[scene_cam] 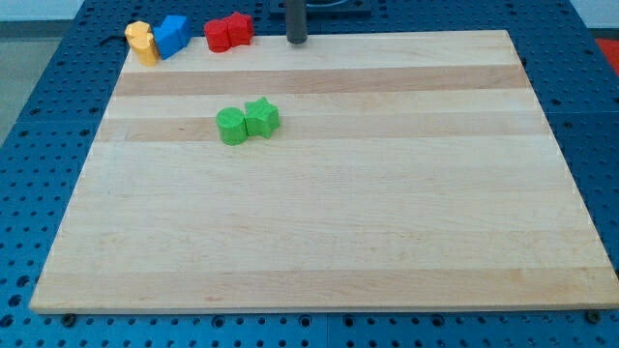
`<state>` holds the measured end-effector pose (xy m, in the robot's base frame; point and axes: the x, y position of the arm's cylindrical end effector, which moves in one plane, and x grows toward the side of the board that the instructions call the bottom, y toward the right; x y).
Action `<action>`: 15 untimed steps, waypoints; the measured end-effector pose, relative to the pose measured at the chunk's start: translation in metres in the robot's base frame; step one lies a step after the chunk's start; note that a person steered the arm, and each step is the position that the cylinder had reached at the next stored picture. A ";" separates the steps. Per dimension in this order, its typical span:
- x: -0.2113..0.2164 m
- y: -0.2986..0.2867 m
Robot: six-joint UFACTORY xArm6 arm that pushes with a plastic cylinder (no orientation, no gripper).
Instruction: Push the red star and the red circle into the group of the blocks
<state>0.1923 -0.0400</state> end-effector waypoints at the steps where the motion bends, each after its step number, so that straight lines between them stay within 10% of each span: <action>1: 0.001 0.003; 15: 0.001 -0.037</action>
<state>0.1932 -0.0766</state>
